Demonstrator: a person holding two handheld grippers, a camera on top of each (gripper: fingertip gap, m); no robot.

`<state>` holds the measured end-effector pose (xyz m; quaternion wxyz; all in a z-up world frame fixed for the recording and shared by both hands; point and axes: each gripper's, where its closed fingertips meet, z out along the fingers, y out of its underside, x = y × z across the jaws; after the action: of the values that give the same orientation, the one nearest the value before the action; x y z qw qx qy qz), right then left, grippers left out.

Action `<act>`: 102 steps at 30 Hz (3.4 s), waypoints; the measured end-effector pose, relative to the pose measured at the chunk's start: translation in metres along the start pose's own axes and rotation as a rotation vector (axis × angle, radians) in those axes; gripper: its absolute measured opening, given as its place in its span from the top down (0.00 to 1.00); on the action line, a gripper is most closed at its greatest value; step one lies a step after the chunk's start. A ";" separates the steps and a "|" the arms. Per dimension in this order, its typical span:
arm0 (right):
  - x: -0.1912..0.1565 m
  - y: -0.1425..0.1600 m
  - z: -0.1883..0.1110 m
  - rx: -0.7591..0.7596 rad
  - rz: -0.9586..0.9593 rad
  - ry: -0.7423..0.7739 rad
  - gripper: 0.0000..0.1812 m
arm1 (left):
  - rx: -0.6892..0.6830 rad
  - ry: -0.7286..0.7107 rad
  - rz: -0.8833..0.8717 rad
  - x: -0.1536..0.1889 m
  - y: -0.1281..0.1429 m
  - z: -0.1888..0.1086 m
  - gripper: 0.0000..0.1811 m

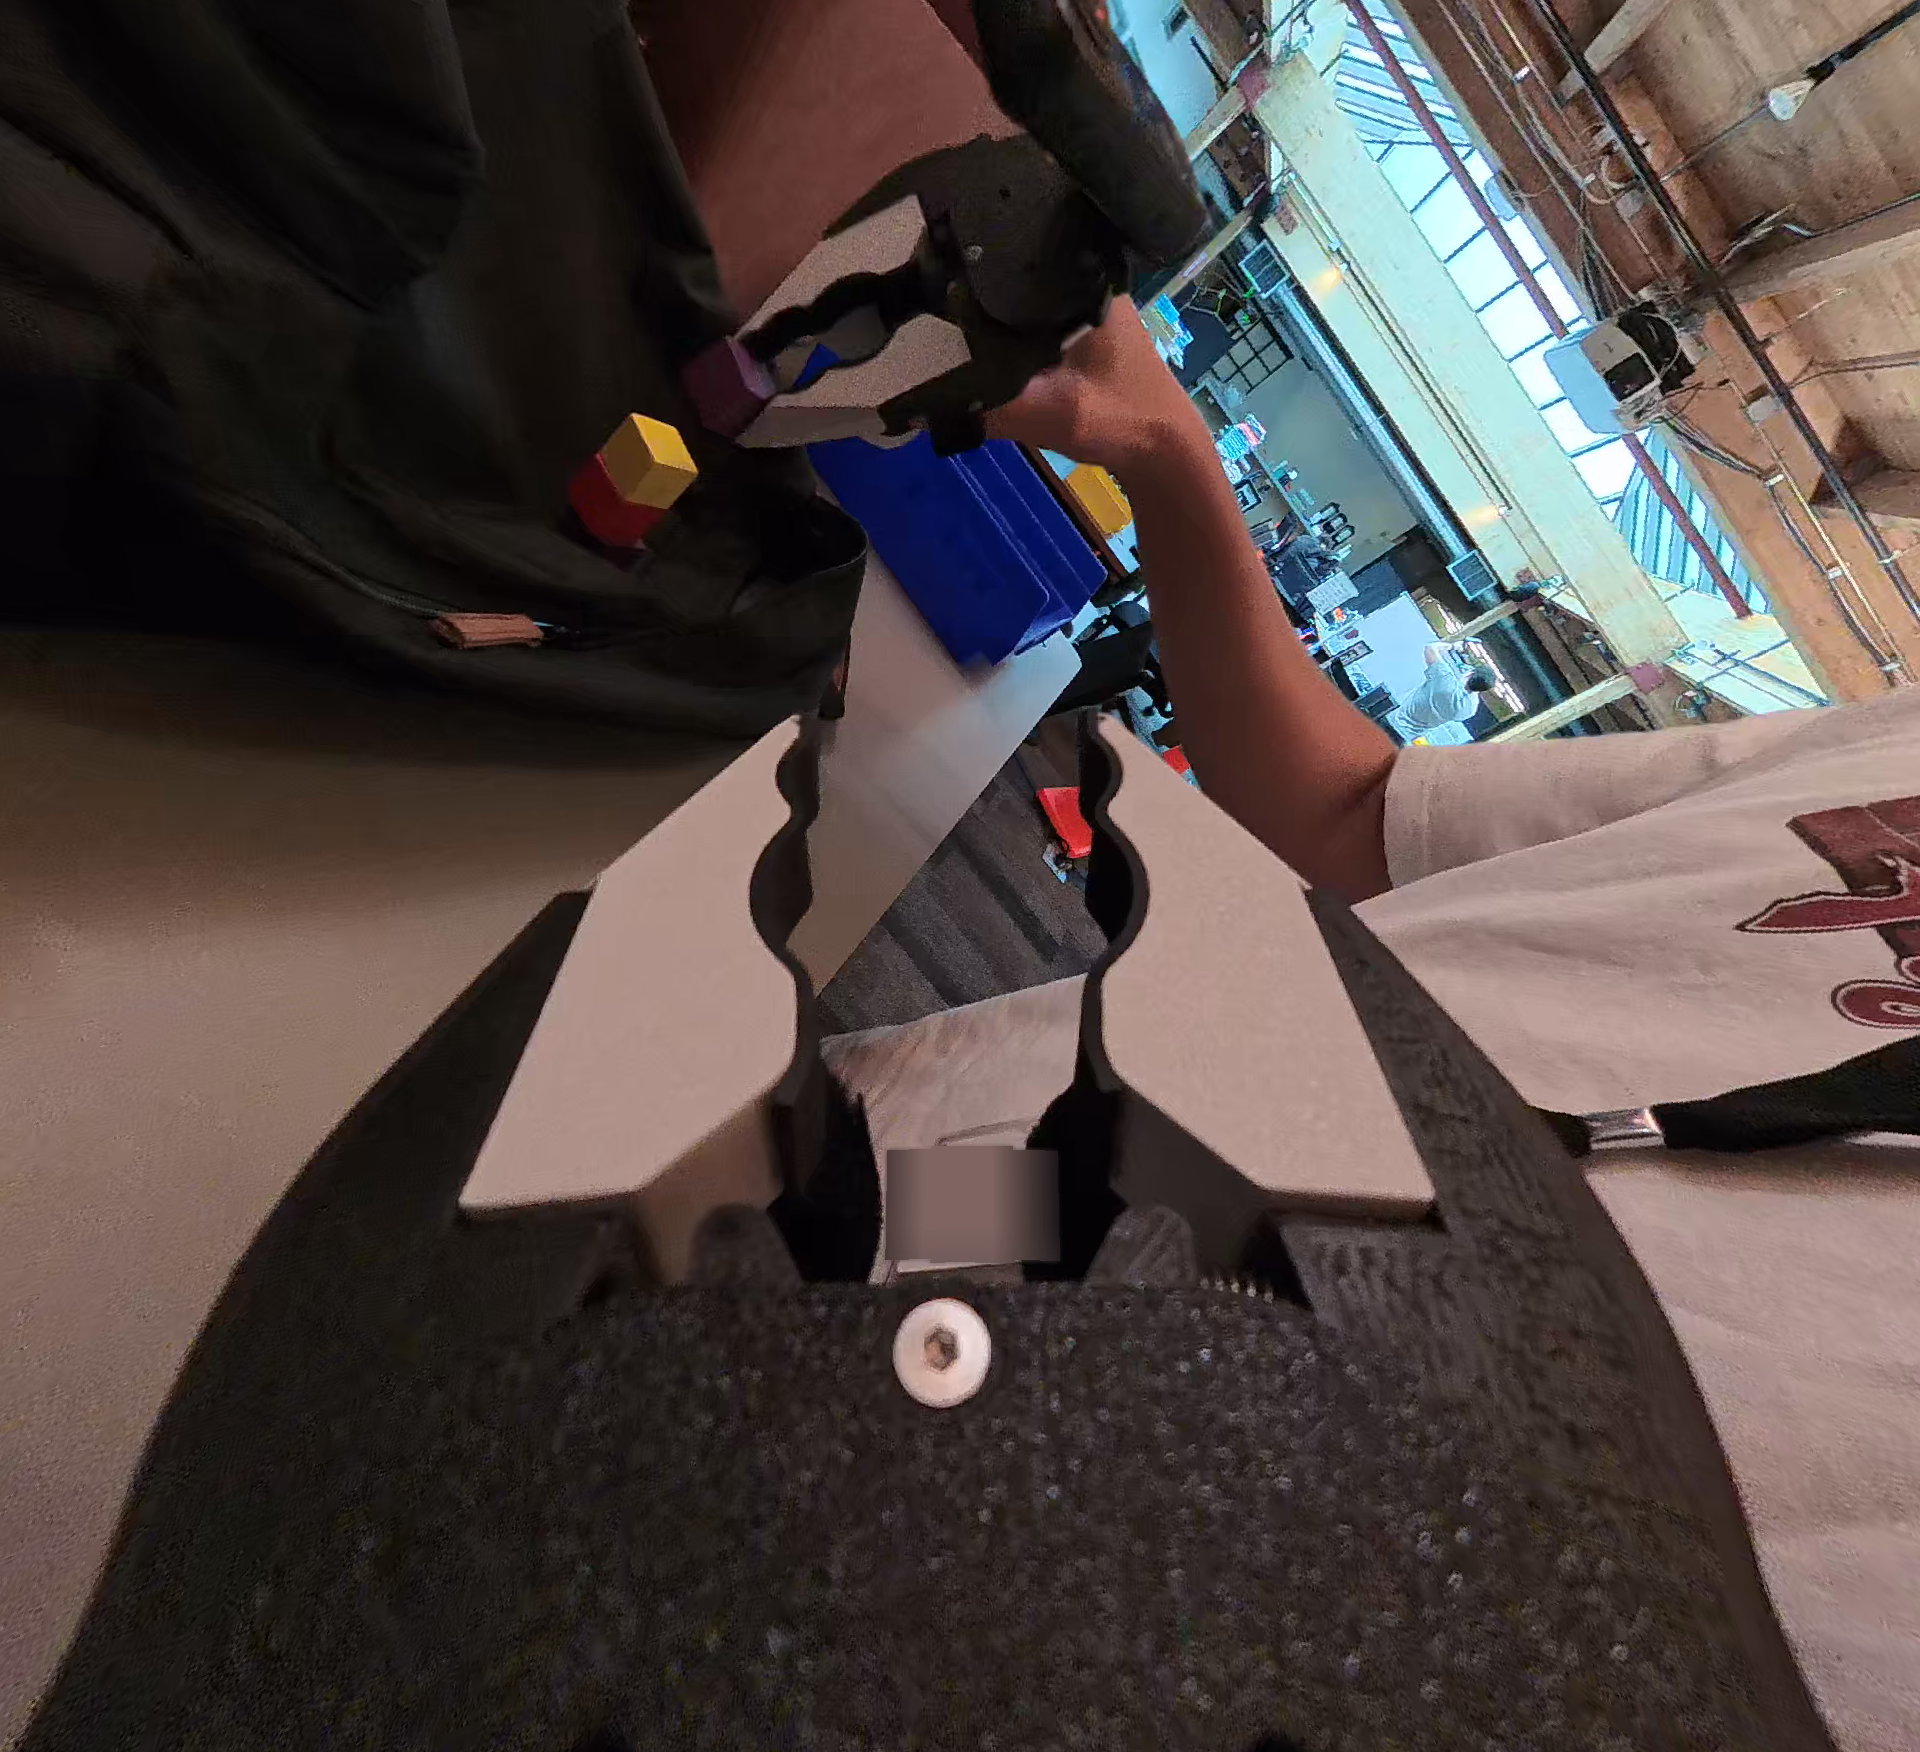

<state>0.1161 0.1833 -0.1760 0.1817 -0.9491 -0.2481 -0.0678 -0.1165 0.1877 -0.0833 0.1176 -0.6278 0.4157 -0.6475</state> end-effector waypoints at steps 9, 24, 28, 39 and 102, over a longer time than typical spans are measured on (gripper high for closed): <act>-0.001 0.002 0.021 -0.107 -0.014 -0.084 0.85 | -0.023 -0.045 0.017 -0.003 0.009 -0.004 0.72; 0.001 0.001 0.028 -0.075 -0.017 -0.099 0.85 | -0.045 -0.046 0.011 -0.006 0.011 -0.002 0.72; -0.001 0.003 0.027 -0.083 -0.021 -0.109 0.85 | -0.050 -0.047 0.008 -0.007 0.012 -0.001 0.72; -0.002 0.003 0.028 -0.080 -0.022 -0.119 0.82 | -0.051 -0.048 0.010 -0.008 0.011 -0.001 0.72; -0.119 0.066 -0.051 0.824 0.715 0.086 0.60 | -0.262 -0.280 0.496 -0.041 0.034 0.082 0.74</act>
<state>0.0440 0.0574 -0.1751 0.5601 -0.8210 0.0917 0.0623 -0.0466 0.1617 -0.1471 0.2462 -0.6001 0.6158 -0.4473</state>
